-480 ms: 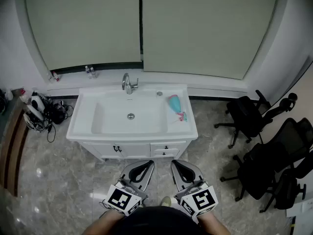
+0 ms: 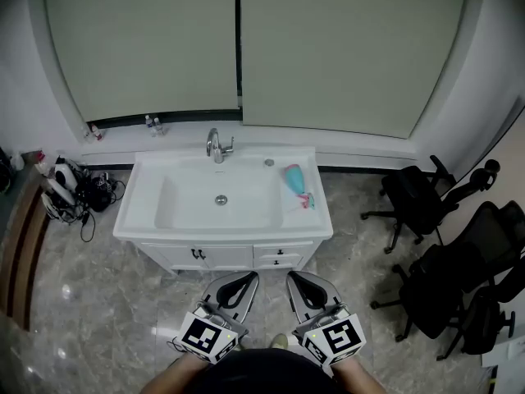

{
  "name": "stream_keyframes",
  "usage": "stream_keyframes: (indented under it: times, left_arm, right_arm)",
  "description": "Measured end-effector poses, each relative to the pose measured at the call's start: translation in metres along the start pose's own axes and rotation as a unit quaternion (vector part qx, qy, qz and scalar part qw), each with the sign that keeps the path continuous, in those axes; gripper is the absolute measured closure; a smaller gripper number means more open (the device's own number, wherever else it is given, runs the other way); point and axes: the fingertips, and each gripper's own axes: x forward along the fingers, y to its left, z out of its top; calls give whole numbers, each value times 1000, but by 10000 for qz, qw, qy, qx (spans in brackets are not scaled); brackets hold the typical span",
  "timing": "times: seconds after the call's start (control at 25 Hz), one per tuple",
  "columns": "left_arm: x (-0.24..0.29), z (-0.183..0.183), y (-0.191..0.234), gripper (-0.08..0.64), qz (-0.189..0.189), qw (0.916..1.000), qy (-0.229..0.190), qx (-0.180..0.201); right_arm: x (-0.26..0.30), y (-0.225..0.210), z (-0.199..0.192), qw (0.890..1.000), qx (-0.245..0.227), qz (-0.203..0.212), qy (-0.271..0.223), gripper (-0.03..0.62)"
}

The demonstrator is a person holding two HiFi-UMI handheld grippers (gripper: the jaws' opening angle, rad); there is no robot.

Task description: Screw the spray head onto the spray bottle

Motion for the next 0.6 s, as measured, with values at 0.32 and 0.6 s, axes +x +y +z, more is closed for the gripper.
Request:
stream_keyframes:
  times: [0.32, 0.6]
  left_arm:
    - [3, -4, -1, 555, -21, 10000, 58, -37]
    - [7, -10, -5, 555, 3, 9999, 112, -87]
  right_arm:
    - [-2, 0, -1, 9998, 150, 90, -39, 592]
    - [-6, 0, -3, 9995, 215, 204, -88, 592]
